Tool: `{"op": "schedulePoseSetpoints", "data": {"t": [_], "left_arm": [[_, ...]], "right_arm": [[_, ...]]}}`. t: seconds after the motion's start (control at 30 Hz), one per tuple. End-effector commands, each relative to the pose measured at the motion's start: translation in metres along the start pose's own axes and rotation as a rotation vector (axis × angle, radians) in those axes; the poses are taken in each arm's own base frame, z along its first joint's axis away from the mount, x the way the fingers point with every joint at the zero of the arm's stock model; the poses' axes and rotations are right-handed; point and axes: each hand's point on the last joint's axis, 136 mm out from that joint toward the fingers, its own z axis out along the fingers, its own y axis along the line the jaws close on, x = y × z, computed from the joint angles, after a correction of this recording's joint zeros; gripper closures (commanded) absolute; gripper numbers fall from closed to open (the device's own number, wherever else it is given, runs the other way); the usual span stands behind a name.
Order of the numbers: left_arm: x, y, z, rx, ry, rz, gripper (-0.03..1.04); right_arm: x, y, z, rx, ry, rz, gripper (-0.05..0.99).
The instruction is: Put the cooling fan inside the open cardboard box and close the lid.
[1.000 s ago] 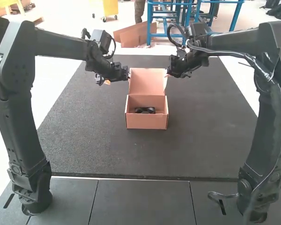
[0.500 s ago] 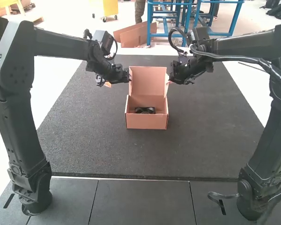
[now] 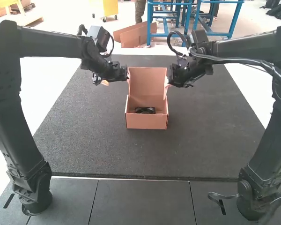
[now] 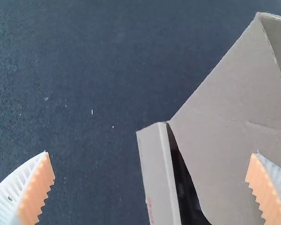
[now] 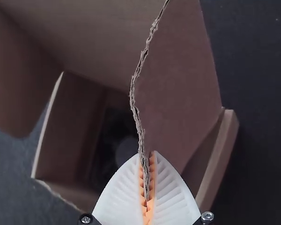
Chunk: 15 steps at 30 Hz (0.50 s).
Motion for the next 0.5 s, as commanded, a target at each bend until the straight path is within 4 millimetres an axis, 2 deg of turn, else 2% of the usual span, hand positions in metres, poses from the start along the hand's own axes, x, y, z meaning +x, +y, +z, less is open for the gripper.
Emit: {"op": "schedulePoseSetpoints", "data": {"t": [0.0,0.13,0.2,0.47], "left_arm": [[0.012,-0.009,-0.003,0.036,0.020,0.006,0.04],[0.031,-0.012,0.007,0.055,0.046,0.007,0.04],[0.033,-0.013,0.012,0.063,0.028,0.006,0.04],[0.020,-0.023,0.016,0.095,-0.052,0.021,0.04]], "right_arm": [[-0.001,0.015,-0.009,-0.034,-0.014,-0.027,0.92],[0.005,0.012,-0.007,-0.032,-0.003,-0.022,0.92],[0.008,0.011,-0.006,-0.031,0.003,-0.019,0.92],[0.013,0.011,-0.006,-0.034,0.007,-0.020,0.92]]}}
